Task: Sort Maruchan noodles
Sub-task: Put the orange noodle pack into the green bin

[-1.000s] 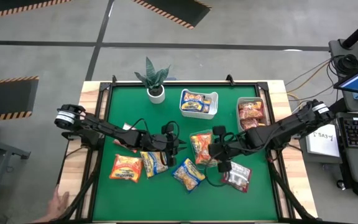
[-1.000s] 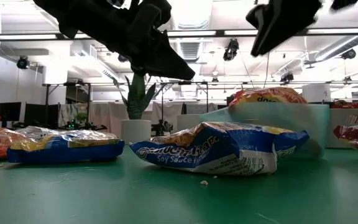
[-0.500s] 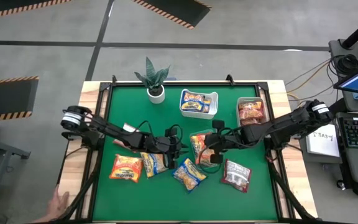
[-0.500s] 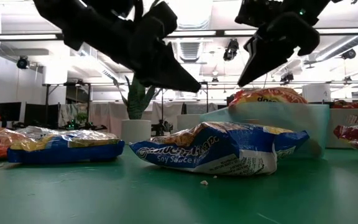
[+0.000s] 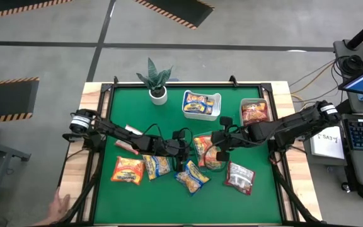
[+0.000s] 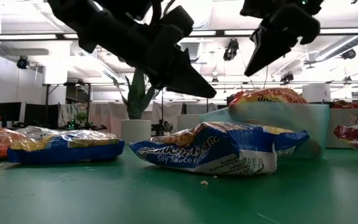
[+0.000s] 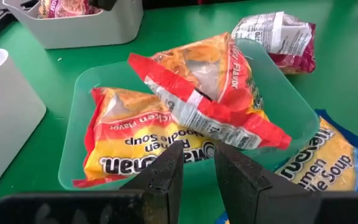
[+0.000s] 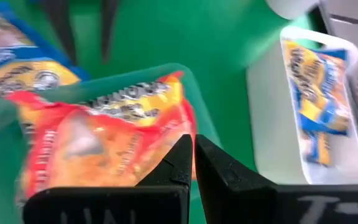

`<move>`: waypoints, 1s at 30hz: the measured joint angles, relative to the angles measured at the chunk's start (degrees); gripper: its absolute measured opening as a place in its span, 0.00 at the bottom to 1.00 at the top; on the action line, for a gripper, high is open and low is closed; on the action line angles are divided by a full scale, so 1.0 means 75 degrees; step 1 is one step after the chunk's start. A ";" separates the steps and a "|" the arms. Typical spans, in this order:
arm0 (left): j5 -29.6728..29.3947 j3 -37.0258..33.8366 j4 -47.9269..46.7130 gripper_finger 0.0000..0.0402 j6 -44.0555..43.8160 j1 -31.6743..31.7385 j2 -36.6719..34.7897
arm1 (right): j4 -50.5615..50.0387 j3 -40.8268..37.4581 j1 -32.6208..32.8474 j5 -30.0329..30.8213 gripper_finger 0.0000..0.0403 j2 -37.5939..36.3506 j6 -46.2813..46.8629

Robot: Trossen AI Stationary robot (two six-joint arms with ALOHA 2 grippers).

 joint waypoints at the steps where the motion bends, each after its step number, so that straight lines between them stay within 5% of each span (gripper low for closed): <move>1: 0.0000 0.0000 -0.0015 0.19 0.0004 0.0005 0.0000 | 0.0018 -0.0008 -0.0008 -0.0003 0.02 -0.0003 0.0020; 15: -0.0031 -0.0044 -0.0079 0.19 -0.0029 0.0061 0.0000 | 0.1475 -0.0431 0.0130 -0.0906 0.02 0.0897 0.0291; 24: -0.0153 -0.0047 -0.0100 0.19 -0.0031 0.0073 0.0000 | 0.1547 -0.0008 0.0261 -0.2231 0.02 0.0910 0.0605; 30: -0.0157 -0.0047 -0.0097 0.19 -0.0035 0.0073 0.0000 | 0.1584 0.0013 0.0427 -0.2349 0.02 0.0904 0.0805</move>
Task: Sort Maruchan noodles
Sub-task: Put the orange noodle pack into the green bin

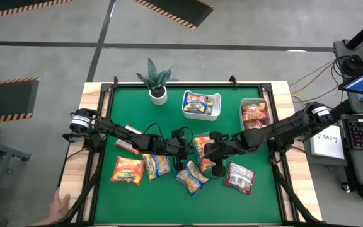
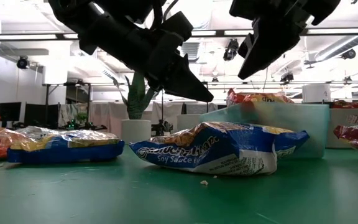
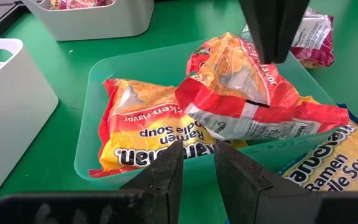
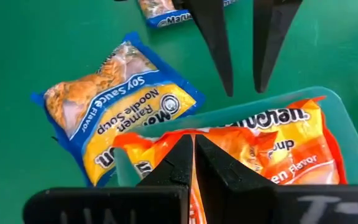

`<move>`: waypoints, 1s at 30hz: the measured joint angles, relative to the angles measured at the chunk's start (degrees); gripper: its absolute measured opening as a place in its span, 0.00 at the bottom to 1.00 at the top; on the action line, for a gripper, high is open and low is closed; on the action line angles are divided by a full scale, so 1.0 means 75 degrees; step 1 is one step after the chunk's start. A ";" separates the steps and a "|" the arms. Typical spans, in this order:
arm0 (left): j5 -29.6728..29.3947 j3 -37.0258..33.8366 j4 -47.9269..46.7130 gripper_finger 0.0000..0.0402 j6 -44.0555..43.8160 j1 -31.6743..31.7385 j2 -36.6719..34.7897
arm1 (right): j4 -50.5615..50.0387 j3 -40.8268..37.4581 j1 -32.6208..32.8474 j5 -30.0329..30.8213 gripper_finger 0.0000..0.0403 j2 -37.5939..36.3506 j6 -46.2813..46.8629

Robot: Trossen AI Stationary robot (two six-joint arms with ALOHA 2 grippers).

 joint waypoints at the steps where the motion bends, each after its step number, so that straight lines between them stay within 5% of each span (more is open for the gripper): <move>1: 0.0000 0.0000 0.0001 0.19 0.0000 0.0000 0.0000 | 0.0024 -0.0026 0.0046 0.0003 0.02 0.0000 0.0003; 13: -0.0006 -0.0006 0.0029 0.19 -0.0003 0.0000 0.0000 | 0.1050 -0.0201 0.0115 -0.0743 0.02 0.1421 -0.0105; 21: -0.0006 -0.0006 0.0021 0.19 -0.0023 0.0000 0.0000 | 0.0454 0.0283 0.0098 -0.1137 0.02 0.1628 -0.0243; 30: -0.0003 -0.0003 0.0023 0.19 -0.0023 0.0000 0.0000 | -0.1077 0.0647 0.0064 0.0621 0.02 0.0244 -0.0831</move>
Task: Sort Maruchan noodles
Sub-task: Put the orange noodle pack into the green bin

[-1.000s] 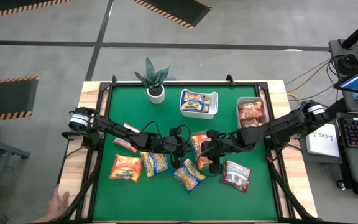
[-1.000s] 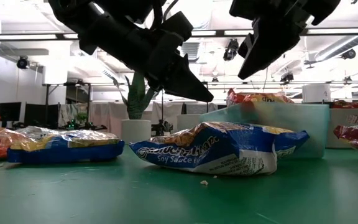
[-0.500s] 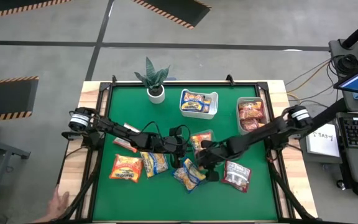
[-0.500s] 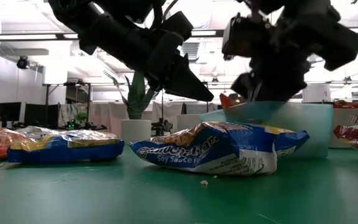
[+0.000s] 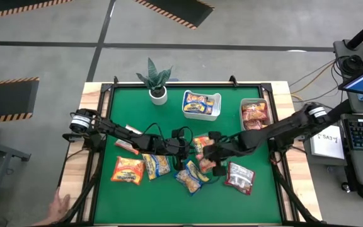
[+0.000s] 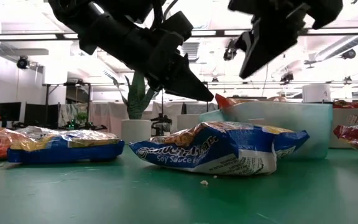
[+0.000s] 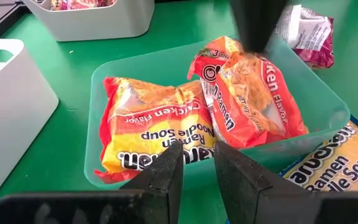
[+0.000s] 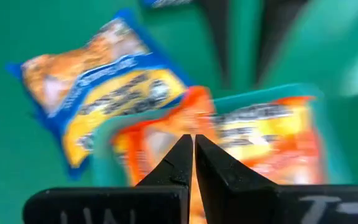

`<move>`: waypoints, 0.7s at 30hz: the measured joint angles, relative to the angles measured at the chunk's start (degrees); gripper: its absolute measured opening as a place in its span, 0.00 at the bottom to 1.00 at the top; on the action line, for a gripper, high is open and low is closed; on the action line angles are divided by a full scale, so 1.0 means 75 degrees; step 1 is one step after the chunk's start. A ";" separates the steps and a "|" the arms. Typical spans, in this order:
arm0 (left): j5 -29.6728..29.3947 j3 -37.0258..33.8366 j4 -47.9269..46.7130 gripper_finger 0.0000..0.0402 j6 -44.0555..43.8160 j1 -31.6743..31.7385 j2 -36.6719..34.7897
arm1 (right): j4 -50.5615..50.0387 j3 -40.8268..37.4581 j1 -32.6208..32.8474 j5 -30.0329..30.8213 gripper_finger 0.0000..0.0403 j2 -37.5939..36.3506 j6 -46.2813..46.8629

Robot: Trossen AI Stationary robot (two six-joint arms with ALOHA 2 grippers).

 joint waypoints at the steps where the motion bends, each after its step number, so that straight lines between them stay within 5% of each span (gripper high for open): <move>1: 0.0000 0.0000 -0.0001 0.19 0.0000 0.0000 0.0000 | -0.0028 -0.0050 -0.0035 0.0170 0.02 -0.0130 -0.0075; 8: 0.0000 0.0001 -0.0001 0.19 -0.0003 0.0000 0.0000 | -0.0061 -0.0607 -0.0628 0.0175 0.02 -0.0392 -0.0270; 16: 0.0000 0.0009 0.0001 0.19 -0.0003 0.0000 0.0000 | 0.0428 -0.0946 -0.0583 -0.1300 0.02 0.0107 -0.0423; 21: 0.0002 0.0043 -0.0015 0.19 -0.0001 -0.0001 -0.0003 | 0.0442 -0.0948 -0.0464 -0.1344 0.02 0.0034 -0.0426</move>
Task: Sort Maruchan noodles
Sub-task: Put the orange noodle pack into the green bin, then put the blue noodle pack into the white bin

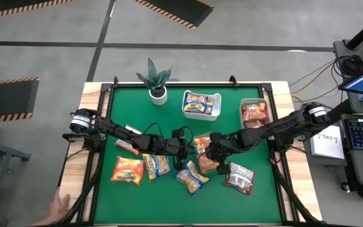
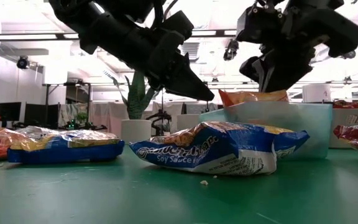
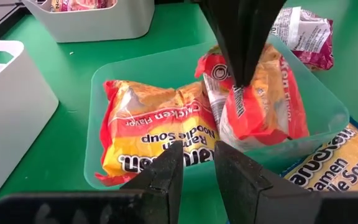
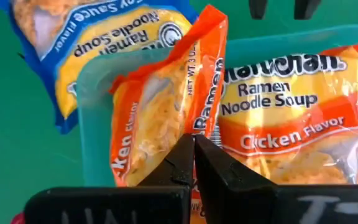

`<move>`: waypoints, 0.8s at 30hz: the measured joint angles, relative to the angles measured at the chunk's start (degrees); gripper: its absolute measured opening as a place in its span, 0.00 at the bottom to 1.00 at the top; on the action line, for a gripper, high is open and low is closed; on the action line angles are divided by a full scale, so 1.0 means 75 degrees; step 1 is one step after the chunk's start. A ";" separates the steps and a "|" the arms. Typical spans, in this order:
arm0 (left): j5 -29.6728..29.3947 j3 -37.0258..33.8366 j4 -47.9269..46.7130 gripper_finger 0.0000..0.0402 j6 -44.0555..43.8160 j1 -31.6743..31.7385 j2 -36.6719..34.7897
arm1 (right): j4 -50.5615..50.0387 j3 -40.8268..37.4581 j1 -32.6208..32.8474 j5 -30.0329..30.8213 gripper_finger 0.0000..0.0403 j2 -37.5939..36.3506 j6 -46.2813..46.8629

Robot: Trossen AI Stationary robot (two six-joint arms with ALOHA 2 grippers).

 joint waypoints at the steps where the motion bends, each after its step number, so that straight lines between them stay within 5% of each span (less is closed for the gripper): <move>1: 0.0001 0.0019 -0.0008 0.19 0.0007 0.0001 -0.0010 | -0.0001 0.0001 0.0000 0.0006 0.02 -0.0059 0.0022; 7: 0.0008 0.0024 -0.0531 0.19 -0.0045 -0.0016 -0.0416 | -0.0287 0.0096 0.0017 0.0410 0.02 -0.0618 0.0074; 17: 0.0079 0.0024 -0.3292 0.19 -0.1169 -0.0080 -0.1402 | -0.0335 -0.0304 0.0532 0.1707 0.02 -0.2115 0.0429; 24: 0.0432 0.0024 -0.5052 0.19 -0.2395 -0.0080 -0.1652 | 0.1358 -0.1443 0.0871 0.2417 0.02 -0.2938 0.0371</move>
